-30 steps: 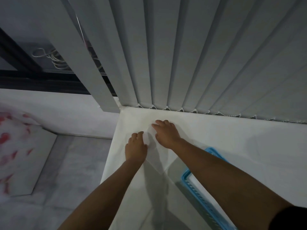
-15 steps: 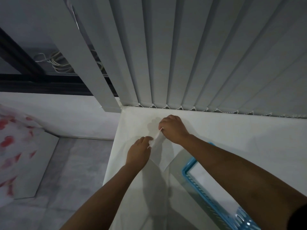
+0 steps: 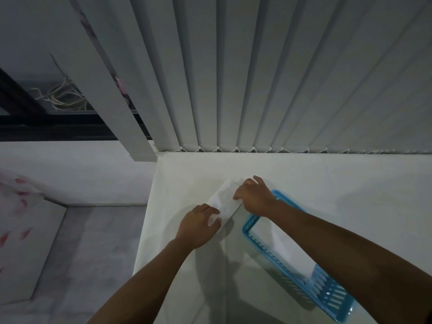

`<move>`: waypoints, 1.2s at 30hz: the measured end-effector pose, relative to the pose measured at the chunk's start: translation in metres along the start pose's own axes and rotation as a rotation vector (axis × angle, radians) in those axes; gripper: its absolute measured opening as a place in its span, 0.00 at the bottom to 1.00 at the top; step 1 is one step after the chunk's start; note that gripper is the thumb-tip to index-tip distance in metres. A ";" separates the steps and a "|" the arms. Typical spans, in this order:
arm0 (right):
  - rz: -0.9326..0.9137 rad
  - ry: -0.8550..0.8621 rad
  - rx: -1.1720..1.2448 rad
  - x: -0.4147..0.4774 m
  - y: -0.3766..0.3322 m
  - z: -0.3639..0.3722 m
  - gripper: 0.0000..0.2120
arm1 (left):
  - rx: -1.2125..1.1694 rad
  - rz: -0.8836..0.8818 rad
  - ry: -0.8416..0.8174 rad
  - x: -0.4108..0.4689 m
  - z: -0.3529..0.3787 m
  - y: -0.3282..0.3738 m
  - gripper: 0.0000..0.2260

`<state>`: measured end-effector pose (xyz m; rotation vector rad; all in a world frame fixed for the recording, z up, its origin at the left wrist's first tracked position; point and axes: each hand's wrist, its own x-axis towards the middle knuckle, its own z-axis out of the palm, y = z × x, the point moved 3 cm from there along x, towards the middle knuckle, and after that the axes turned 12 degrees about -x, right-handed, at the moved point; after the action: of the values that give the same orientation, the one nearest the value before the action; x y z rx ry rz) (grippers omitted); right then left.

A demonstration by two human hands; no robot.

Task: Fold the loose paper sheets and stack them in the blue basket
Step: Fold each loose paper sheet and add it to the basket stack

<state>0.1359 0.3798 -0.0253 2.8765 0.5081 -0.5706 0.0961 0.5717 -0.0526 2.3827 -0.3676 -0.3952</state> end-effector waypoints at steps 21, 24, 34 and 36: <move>0.357 0.476 0.335 -0.083 -0.036 0.001 0.10 | -0.229 -0.429 -0.027 0.048 0.001 0.017 0.04; 0.385 0.511 0.345 -0.100 -0.046 0.003 0.08 | -0.531 -0.447 0.026 0.038 -0.009 0.026 0.09; 0.760 0.194 1.518 -0.119 -0.083 -0.006 0.16 | -1.332 -0.417 0.207 -0.028 -0.024 0.054 0.09; 0.864 0.180 1.833 -0.117 -0.088 -0.002 0.12 | -1.375 -0.422 0.218 -0.040 -0.018 0.056 0.10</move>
<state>0.0033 0.4278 0.0150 3.7970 -2.3454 -0.7570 0.0574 0.5557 0.0053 1.0918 0.4279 -0.3779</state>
